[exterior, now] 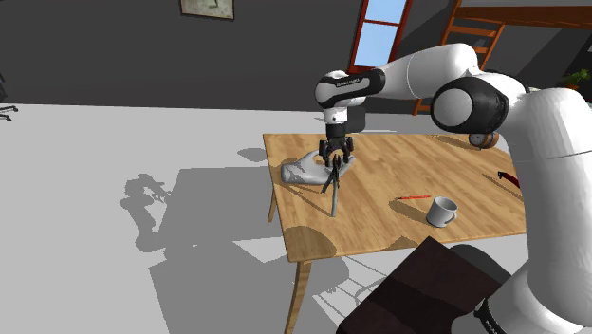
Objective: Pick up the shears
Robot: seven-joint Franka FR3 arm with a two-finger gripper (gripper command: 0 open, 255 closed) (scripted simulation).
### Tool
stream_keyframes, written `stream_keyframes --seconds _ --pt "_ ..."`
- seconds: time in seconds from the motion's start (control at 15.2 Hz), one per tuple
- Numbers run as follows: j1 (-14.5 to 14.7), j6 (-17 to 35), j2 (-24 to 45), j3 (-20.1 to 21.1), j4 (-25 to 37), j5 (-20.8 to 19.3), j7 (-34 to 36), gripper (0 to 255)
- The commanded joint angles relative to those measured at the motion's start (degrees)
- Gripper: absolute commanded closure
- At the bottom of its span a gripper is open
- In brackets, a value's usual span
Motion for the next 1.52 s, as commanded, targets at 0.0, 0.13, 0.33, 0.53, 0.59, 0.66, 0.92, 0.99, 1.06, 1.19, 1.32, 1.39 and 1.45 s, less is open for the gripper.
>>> stream_keyframes --seconds 0.0,0.13,0.33,0.53,0.59,0.66,0.92,0.99,1.06,1.19,1.32,1.39,1.45 --pt "-0.7 -2.9 6.5 -0.1 8.2 0.5 0.5 0" --pt "-0.7 -1.8 7.1 -0.1 7.6 0.5 0.4 0" --pt "-0.7 -0.1 8.0 -0.1 6.9 0.5 0.4 0" --pt "-0.7 1.2 8.9 0.0 6.5 0.6 0.3 0" --pt "-0.7 1.2 8.9 0.0 6.5 0.6 0.3 0" --pt "-0.7 1.2 8.9 0.0 6.5 0.6 0.3 0" --pt "-0.7 1.2 8.9 0.0 6.5 0.6 0.3 255" --pt "-0.7 1.2 8.9 0.0 6.5 0.6 0.3 255" --pt "-0.7 1.2 8.9 0.0 6.5 0.6 0.3 255" --pt "-0.7 1.2 8.9 0.0 6.5 0.6 0.3 255" --pt "-0.7 1.2 8.9 0.0 6.5 0.6 0.3 255" --pt "-0.7 0.7 8.6 0.0 6.7 0.6 0.4 255" --pt "-0.7 0.2 8.2 -0.1 6.8 0.5 0.4 255"
